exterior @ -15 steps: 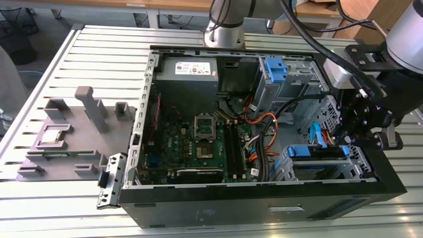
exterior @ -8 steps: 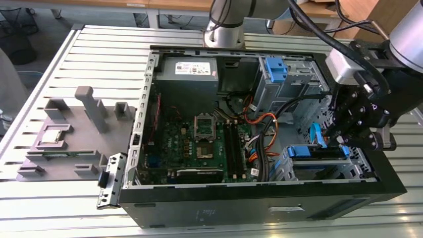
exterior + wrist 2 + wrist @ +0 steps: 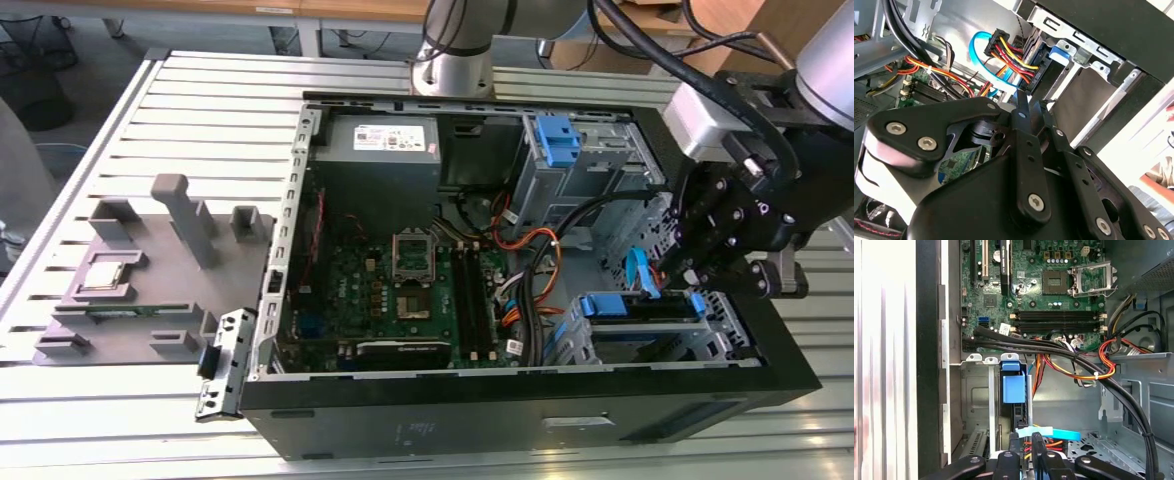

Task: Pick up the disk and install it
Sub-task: 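Insert the second disk wire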

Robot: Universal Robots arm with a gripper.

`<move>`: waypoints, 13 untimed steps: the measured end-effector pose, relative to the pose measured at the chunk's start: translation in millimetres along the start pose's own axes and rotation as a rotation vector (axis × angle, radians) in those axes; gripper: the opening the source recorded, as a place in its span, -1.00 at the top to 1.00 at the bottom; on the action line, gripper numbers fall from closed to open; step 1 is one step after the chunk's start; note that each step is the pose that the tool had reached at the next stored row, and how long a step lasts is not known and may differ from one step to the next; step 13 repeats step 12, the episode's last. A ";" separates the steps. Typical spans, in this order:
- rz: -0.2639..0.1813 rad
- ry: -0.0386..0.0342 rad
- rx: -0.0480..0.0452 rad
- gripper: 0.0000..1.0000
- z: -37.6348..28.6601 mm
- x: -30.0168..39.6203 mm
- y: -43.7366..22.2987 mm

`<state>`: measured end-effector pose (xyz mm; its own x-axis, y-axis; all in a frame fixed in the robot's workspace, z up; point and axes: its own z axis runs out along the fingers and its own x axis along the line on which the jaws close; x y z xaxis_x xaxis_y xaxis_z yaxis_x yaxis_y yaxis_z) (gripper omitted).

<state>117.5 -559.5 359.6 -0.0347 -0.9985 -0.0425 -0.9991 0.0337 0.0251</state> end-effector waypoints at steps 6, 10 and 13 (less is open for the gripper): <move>0.000 0.0000 0.0000 0.51 0.0 0.0 0.0; 0.000 -0.0005 0.0000 0.51 0.0 0.0 0.0; 0.000 -0.0006 0.0000 0.51 0.0 0.0 0.0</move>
